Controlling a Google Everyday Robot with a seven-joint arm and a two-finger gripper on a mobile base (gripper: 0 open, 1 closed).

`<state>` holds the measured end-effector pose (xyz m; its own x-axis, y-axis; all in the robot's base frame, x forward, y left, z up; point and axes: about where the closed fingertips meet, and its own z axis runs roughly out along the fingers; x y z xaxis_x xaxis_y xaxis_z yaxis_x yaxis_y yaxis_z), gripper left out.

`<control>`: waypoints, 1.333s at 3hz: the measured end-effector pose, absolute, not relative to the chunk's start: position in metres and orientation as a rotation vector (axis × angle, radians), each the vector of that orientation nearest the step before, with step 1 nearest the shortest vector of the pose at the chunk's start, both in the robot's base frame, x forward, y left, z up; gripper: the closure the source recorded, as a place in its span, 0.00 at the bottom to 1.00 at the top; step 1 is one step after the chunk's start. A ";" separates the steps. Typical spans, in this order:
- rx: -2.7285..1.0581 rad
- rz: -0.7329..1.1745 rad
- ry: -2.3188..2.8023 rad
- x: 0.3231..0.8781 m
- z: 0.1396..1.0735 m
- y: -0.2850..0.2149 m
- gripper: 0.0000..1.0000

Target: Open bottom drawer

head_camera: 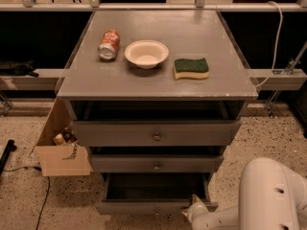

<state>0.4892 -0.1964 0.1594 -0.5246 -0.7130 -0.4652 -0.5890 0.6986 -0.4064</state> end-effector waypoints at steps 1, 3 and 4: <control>-0.994 -0.260 2.282 0.476 0.155 -0.197 1.00; -0.976 -0.234 2.289 0.462 0.158 -0.190 1.00; -0.963 -0.219 2.300 0.452 0.152 -0.191 1.00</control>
Offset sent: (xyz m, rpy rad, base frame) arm -0.3159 -0.0509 -0.0672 0.1035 -0.0271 -0.0593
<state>0.4518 -0.1908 0.1524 -0.5361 -0.6894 -0.4871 -0.5849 0.7195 -0.3745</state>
